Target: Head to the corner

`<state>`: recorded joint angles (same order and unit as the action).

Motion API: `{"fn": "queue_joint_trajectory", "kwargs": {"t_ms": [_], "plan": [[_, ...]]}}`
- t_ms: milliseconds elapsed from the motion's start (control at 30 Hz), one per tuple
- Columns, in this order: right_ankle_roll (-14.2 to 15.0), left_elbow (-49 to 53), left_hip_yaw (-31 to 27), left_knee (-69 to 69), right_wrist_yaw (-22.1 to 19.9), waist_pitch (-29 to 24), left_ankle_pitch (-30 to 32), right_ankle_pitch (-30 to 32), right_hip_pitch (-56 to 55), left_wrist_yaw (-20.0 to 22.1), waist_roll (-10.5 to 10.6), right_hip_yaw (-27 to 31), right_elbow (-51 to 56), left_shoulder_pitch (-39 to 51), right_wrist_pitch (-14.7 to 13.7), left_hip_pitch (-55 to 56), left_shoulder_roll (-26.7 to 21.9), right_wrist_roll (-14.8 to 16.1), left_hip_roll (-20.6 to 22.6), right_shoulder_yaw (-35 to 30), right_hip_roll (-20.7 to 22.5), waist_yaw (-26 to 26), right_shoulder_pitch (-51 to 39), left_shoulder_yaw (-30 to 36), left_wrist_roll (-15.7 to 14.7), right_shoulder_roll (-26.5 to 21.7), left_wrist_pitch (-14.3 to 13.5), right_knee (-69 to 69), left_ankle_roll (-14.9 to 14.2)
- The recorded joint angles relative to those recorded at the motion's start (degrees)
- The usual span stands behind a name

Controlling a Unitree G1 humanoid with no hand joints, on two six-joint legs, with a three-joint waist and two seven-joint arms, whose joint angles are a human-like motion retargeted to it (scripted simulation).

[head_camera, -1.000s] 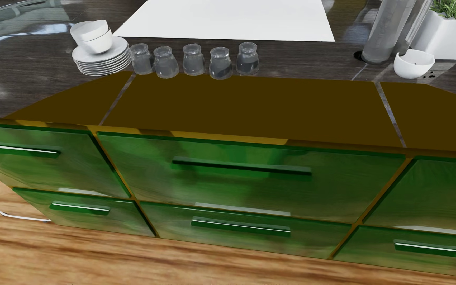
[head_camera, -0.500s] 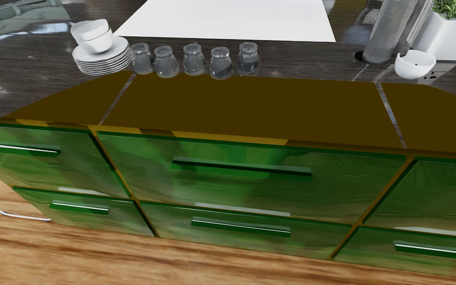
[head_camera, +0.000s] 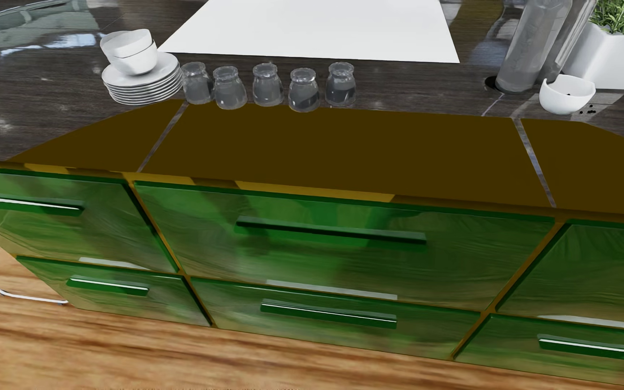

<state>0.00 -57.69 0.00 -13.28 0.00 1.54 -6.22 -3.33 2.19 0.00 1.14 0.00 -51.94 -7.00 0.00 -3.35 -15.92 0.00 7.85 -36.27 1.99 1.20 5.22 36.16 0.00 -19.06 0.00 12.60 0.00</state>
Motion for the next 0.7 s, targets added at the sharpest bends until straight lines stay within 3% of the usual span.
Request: {"fn": "queue_joint_trajectory", "kwargs": {"t_ms": [700], "plan": [[0.0, -1.14, 0.0, 0.91, 0.0, -0.43, 1.69, 0.56, -0.23, 0.0, -1.12, 0.0, -0.01, 2.43, 0.0, 0.62, -1.27, 0.0, 0.1, -3.1, 0.66, -3.69, -1.37, 2.9, 0.0, -0.18, 0.0, -0.55, 0.0]]}}
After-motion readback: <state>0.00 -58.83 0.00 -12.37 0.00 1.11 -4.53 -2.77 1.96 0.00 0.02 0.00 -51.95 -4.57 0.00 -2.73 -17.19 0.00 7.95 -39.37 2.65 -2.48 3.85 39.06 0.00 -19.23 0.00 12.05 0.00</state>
